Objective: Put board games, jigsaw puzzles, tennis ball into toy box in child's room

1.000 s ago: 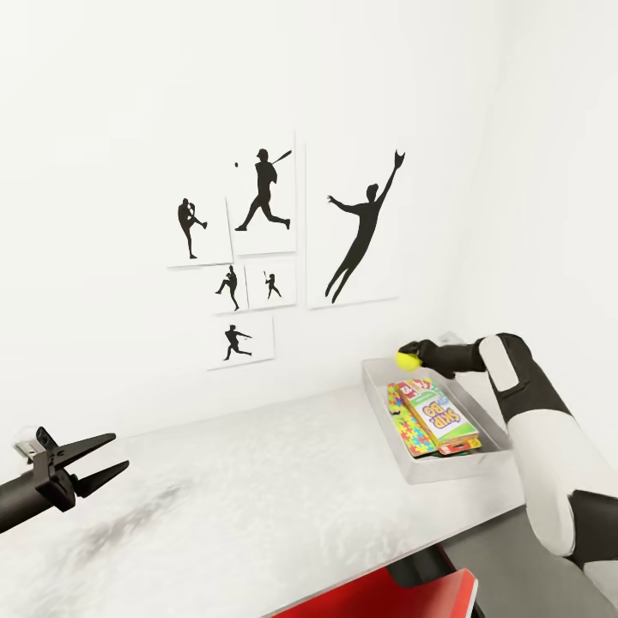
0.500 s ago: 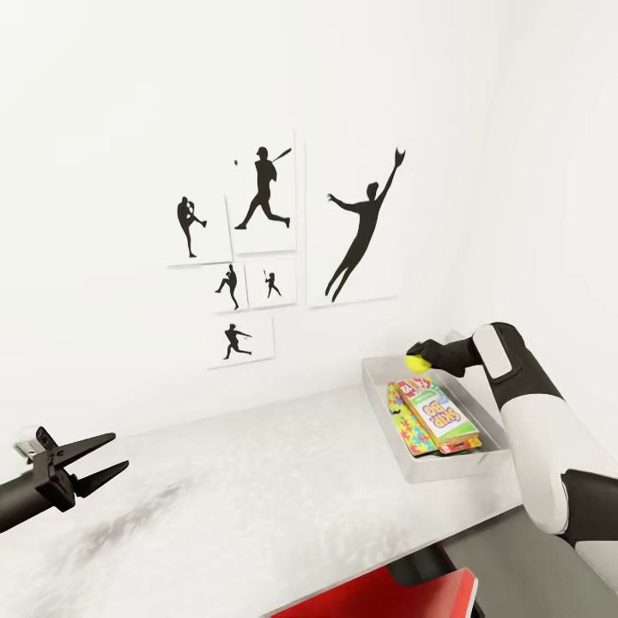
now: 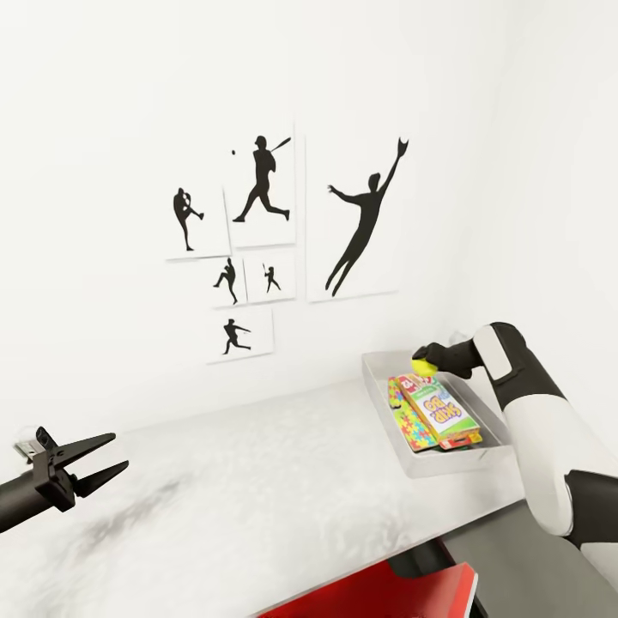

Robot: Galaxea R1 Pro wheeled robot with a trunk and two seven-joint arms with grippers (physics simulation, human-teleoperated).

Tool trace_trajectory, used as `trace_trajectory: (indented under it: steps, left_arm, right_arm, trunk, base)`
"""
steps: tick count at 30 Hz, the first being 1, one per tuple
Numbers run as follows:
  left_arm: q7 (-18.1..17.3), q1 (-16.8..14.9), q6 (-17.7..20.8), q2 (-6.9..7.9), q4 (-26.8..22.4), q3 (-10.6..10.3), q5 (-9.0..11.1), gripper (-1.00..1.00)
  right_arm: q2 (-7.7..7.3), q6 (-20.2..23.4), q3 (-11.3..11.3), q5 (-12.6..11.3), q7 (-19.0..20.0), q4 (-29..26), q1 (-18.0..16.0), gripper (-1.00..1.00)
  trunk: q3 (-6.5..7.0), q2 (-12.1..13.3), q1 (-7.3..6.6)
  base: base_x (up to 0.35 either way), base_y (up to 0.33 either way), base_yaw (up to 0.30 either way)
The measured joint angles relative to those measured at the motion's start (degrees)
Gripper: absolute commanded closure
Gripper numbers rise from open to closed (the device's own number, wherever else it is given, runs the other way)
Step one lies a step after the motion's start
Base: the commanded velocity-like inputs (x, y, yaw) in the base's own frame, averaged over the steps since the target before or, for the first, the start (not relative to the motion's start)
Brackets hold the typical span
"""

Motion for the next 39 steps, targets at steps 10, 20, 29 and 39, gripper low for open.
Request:
trace_trajectory:
  steps: [10,20,29,39]
  left_arm:
    - [0.00,0.00,0.00,0.03,0.00,0.02,0.00,-1.00]
    - [0.00,0.00,0.00,0.04,0.00,0.07,0.00,-1.00]
    - [0.00,0.00,0.00,0.04,0.00,0.09,0.00,-1.00]
    - [0.00,0.00,0.00,0.04,0.00,0.09,0.00,-1.00]
  right_arm:
    - [0.25,0.00,1.89,2.80,-0.66,0.15,0.00,1.00]
    - [0.60,0.00,1.99,2.88,-0.65,0.17,0.00,1.00]
    - [0.46,0.00,2.22,2.91,-0.67,0.20,0.00,1.00]
    - [0.02,0.00,5.27,2.83,-0.68,0.32,0.00,1.00]
  trunk:
    - [-0.94,0.00,0.00]
    - [-1.88,0.00,0.00]
    - [-2.73,-0.01,0.00]
    - [-3.68,-0.01,0.00]
  base:
    - [0.000,0.000,0.000]
    - [0.000,0.000,0.000]
    - [0.000,0.000,0.000]
    - [0.000,0.000,0.000]
